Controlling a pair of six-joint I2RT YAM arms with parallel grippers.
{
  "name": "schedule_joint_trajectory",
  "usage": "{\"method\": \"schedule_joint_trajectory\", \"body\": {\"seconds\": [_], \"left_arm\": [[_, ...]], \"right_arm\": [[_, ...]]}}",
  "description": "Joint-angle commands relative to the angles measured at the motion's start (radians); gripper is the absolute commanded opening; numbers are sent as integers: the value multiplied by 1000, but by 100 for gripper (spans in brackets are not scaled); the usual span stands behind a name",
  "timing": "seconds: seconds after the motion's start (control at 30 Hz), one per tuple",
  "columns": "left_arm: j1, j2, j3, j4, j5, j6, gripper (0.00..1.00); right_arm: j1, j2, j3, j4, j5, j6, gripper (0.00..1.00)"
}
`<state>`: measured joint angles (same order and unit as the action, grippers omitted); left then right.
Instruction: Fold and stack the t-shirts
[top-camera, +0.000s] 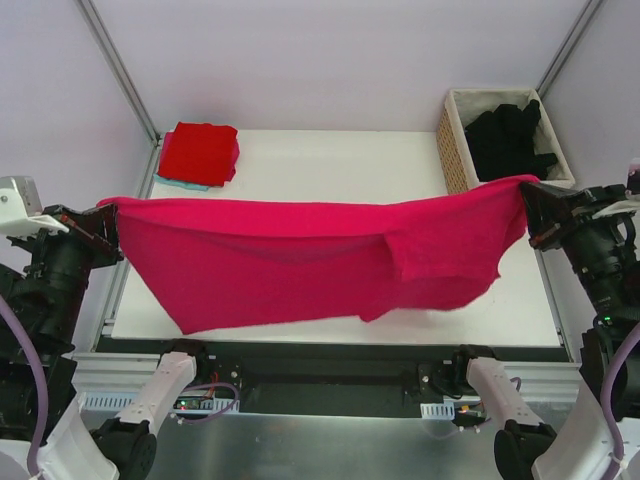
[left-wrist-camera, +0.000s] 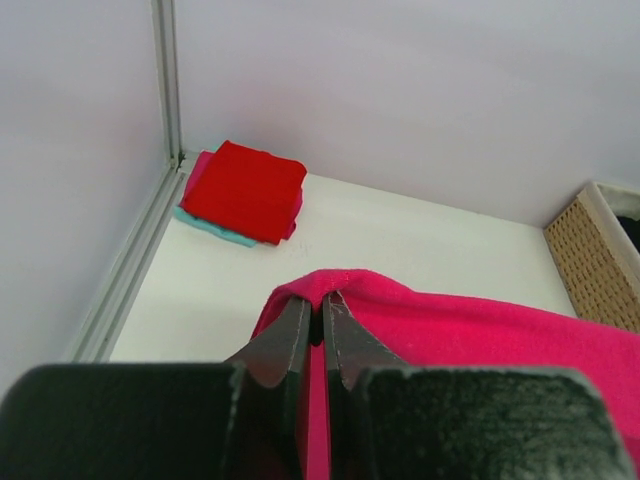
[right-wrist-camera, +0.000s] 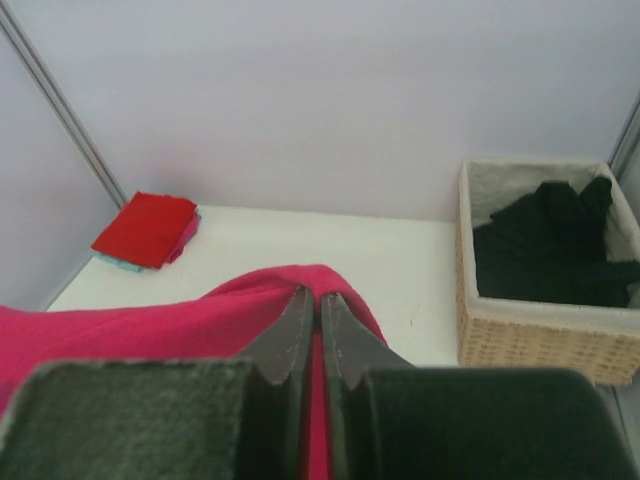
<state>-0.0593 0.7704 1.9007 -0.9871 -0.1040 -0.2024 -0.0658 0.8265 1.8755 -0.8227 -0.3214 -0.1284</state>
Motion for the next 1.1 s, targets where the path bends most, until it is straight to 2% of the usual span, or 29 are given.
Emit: {"method": "schedule_joint_trajectory", "body": {"seconds": [0.0, 0.13, 0.3, 0.43, 0.57, 0.67, 0.87, 1.07], "left_arm": [[-4, 12, 11, -39, -59, -6, 0], [-4, 32, -66, 8, -57, -14, 0], [-4, 32, -296, 157, -54, -28, 0], [-4, 72, -442, 237, -43, -45, 0], [-4, 130, -509, 287, -77, -57, 0], [-4, 170, -555, 336, -109, -63, 0], [-4, 262, -660, 459, -137, -77, 0], [-4, 368, -775, 639, -92, -129, 0]], "right_arm": [[-6, 5, -18, -50, 56, 6, 2], [-6, 62, -15, -62, 58, 16, 2], [-6, 177, -62, -35, 64, 3, 2], [-6, 256, -220, 34, 38, 6, 2], [-6, 335, -359, 143, 27, 19, 2], [-6, 430, -403, 195, 10, 21, 1], [-5, 667, -385, 296, -2, -3, 0], [-2, 884, -217, 304, -45, -11, 0]]}}
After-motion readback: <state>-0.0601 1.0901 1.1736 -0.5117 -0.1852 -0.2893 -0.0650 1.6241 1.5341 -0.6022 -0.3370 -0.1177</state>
